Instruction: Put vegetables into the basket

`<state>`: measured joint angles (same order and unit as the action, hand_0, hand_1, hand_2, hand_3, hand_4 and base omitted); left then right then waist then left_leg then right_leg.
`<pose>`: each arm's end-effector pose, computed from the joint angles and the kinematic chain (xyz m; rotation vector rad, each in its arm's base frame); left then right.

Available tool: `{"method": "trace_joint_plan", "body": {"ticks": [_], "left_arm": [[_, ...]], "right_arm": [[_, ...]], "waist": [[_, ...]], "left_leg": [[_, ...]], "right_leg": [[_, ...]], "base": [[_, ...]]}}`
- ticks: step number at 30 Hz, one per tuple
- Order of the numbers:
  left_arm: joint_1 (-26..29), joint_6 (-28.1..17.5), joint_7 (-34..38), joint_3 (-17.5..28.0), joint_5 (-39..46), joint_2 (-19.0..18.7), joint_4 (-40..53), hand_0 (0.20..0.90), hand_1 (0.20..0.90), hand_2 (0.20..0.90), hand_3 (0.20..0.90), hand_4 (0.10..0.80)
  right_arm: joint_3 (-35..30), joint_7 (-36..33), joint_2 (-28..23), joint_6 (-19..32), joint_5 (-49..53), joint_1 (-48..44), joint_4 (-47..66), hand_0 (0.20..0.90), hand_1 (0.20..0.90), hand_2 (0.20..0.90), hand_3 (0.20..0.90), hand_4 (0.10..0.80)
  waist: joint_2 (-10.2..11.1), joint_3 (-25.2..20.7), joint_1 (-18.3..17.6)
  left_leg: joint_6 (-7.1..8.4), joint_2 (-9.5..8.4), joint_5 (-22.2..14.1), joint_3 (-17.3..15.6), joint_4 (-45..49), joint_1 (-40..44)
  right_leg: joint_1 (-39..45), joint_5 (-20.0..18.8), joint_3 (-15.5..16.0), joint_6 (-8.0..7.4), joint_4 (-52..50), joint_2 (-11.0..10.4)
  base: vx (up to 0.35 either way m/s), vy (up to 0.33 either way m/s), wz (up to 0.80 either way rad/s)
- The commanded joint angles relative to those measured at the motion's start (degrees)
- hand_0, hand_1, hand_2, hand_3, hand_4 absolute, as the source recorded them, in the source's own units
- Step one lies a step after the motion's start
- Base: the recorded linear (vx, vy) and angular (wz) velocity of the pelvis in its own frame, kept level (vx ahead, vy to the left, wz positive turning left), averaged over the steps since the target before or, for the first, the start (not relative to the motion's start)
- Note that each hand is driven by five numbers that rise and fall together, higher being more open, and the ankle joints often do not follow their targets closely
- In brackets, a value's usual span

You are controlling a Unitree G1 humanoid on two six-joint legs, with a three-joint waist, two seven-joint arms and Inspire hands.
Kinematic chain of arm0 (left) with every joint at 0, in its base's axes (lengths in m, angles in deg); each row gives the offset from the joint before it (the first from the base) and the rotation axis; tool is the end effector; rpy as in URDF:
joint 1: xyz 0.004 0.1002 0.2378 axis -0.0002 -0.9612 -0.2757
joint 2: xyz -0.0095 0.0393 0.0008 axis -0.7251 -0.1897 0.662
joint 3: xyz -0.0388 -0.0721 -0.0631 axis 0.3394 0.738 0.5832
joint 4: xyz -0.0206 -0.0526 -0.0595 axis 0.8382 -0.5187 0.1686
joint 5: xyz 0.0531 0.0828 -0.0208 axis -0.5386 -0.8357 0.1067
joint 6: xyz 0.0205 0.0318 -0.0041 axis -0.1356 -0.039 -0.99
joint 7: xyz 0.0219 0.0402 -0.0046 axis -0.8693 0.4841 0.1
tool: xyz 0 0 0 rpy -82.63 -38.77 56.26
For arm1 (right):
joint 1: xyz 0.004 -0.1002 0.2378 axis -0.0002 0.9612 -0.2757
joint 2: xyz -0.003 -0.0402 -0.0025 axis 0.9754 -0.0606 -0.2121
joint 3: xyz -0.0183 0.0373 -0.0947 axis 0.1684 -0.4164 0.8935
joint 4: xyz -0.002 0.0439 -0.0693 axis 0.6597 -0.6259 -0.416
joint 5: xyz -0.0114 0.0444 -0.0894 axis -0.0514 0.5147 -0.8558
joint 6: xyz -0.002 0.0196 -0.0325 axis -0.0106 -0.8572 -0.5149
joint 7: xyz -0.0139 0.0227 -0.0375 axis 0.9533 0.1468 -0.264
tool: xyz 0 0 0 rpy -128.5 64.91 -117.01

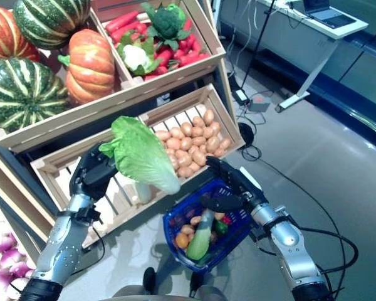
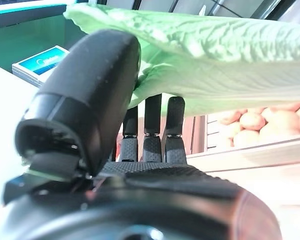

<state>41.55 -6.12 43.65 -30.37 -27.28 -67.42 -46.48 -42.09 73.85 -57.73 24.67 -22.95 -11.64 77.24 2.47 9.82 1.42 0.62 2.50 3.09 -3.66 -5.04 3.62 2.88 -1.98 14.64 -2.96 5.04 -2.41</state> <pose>0.1957 0.2054 0.0544 -0.4395 -0.0962 -0.0728 0.1970 -0.2359 0.0563 -0.2497 0.0133 0.4922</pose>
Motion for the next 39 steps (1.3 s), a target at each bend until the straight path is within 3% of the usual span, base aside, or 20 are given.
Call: {"method": "trace_joint_plan", "body": {"ticks": [1, 8, 20, 39], "left_arm": [[7.4, -4.1, -3.7, -1.3, 3.5, -0.1, 0.4, 0.300, 0.300, 0.300, 0.300, 0.400], [8.0, -2.2, -6.4, -2.6, 10.7, 1.0, 0.7, 0.300, 0.300, 0.300, 0.300, 0.400], [7.5, -1.9, -7.4, -4.1, 13.3, 1.7, 1.2, 0.300, 0.300, 0.300, 0.300, 0.400], [8.2, -1.7, -5.0, -5.9, 12.6, 3.3, 2.7, 0.300, 0.300, 0.300, 0.300, 0.400]], "right_arm": [[2.7, 2.7, -3.2, 1.4, 6.7, -5.3, 4.3, 0.900, 0.900, 0.900, 0.900, 0.800], [5.6, 3.5, -2.0, -0.9, 7.7, -7.8, 3.2, 0.900, 0.900, 0.900, 0.900, 0.800], [7.4, -2.2, 0.3, -3.9, 6.9, -8.2, 0.8, 0.900, 0.900, 0.900, 0.900, 0.800], [8.1, -25.8, 8.1, -6.7, 1.1, -10.5, -2.1, 0.900, 0.900, 0.900, 0.900, 0.800]], "waist": [[1.2, -6.5, 1.0], [1.1, -7.6, 1.3], [1.0, -8.2, 1.4], [0.4, -8.3, 1.2]], "left_leg": [[1.16, 0.04, -2.1, -0.7, 0.0, -1.0], [1.22, 0.12, -2.2, -0.6, 0.0, -0.8], [1.18, 0.47, -2.1, -0.8, 0.0, -0.9], [1.00, 0.75, -2.0, -1.1, 0.0, -0.8]], "right_leg": [[1.3, -2.1, 0.5, -3.65, 0.0, -5.2], [1.4, -2.0, 0.4, -3.59, 0.0, -5.3], [1.2, -2.1, -0.1, -3.66, 0.0, -5.4], [0.9, -2.1, -1.2, -3.33, 0.0, -5.2]], "base": [[0.000, 0.000, 0.00], [0.000, 0.000, 0.00], [0.000, 0.000, 0.00], [0.001, 0.002, -0.01]]}}
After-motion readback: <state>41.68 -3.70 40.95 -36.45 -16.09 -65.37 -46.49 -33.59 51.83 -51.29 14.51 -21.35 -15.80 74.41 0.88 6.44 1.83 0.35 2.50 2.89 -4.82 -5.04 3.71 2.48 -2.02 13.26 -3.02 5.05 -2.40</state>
